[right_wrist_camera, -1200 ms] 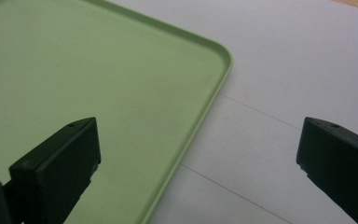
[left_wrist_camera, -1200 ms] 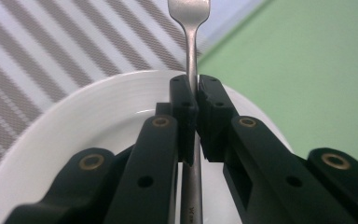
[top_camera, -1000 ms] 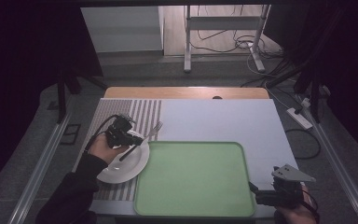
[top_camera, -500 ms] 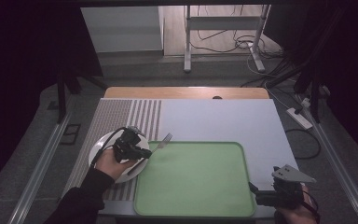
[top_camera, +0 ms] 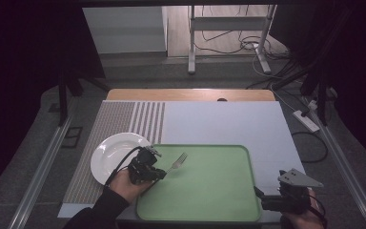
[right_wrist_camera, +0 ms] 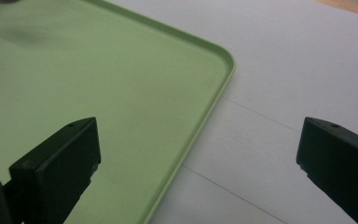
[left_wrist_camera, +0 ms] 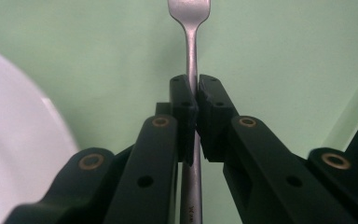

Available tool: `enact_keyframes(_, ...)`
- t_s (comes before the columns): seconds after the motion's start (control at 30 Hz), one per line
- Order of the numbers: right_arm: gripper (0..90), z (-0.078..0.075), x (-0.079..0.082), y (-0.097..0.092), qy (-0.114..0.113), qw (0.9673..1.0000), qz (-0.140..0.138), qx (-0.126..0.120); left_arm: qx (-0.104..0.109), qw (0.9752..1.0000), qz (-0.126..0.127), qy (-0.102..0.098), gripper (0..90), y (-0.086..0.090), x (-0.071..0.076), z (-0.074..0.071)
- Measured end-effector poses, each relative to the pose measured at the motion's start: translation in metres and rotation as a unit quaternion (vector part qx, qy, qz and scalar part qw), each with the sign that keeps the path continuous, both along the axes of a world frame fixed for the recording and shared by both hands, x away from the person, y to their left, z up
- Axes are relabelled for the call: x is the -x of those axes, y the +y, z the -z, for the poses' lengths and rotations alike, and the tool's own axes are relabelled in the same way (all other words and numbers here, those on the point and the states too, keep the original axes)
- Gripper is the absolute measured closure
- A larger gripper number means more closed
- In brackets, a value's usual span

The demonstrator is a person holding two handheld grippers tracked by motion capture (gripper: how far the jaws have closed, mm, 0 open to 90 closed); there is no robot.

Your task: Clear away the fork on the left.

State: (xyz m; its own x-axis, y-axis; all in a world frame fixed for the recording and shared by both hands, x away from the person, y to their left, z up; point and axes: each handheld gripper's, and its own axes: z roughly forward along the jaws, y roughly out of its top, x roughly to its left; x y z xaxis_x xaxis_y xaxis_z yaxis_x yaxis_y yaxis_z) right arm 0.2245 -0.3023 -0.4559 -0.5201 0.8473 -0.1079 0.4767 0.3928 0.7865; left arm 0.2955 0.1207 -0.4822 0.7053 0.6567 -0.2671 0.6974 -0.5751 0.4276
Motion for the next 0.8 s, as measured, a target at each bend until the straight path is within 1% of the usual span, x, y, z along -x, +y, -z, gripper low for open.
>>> enact_keyframes(0.17,0.0,0.0,0.0,0.0,0.0,1.0,0.0,0.001,-0.017,0.9998,0.006,0.003,85.2,-0.015,0.003,0.013)
enact_keyframes(0.27,0.0,0.0,0.0,0.0,0.0,1.0,0.0,0.001,-0.03,0.9995,0.011,0.007,85.0,-0.02,0.003,0.019)
enact_keyframes(0.33,0.0,0.0,0.0,0.0,0.0,1.0,0.0,0.0,-0.034,0.9993,0.014,0.009,84.4,-0.021,0.004,0.023)
enact_keyframes(0.37,0.0,0.0,0.0,0.0,0.0,1.0,0.0,0.0,-0.035,0.9992,0.019,0.009,83.9,-0.021,0.004,0.024)
enact_keyframes(0.4,0.0,0.0,0.0,0.0,0.0,1.0,-0.001,-0.001,-0.032,0.9992,0.023,0.006,82.6,-0.021,0.004,0.024)
enact_keyframes(0.43,0.0,0.0,0.0,0.0,0.0,1.0,-0.001,-0.001,-0.028,0.9993,0.023,0.003,79.0,-0.021,0.004,0.024)
enact_keyframes(0.53,0.0,0.0,0.0,0.0,0.001,1.0,-0.001,-0.002,-0.014,0.9995,0.023,-0.014,78.6,-0.022,0.005,0.017)
enact_keyframes(0.6,0.0,0.0,0.0,0.0,0.001,1.0,0.0,-0.001,-0.006,0.9995,0.027,-0.019,83.7,-0.024,0.004,0.015)
enact_keyframes(0.67,0.0,0.0,0.0,0.0,0.001,1.0,-0.001,0.0,-0.002,0.9992,0.033,-0.021,88.7,-0.03,0.002,0.015)
enact_keyframes(0.73,0.0,0.0,0.0,0.0,0.001,1.0,-0.001,0.001,-0.004,0.999,0.039,-0.02,89.2,-0.037,0.001,0.017)
enact_keyframes(0.8,0.0,0.0,0.0,0.0,0.001,1.0,0.0,0.0,-0.011,0.9988,0.045,-0.019,89.3,-0.042,-0.001,0.02)
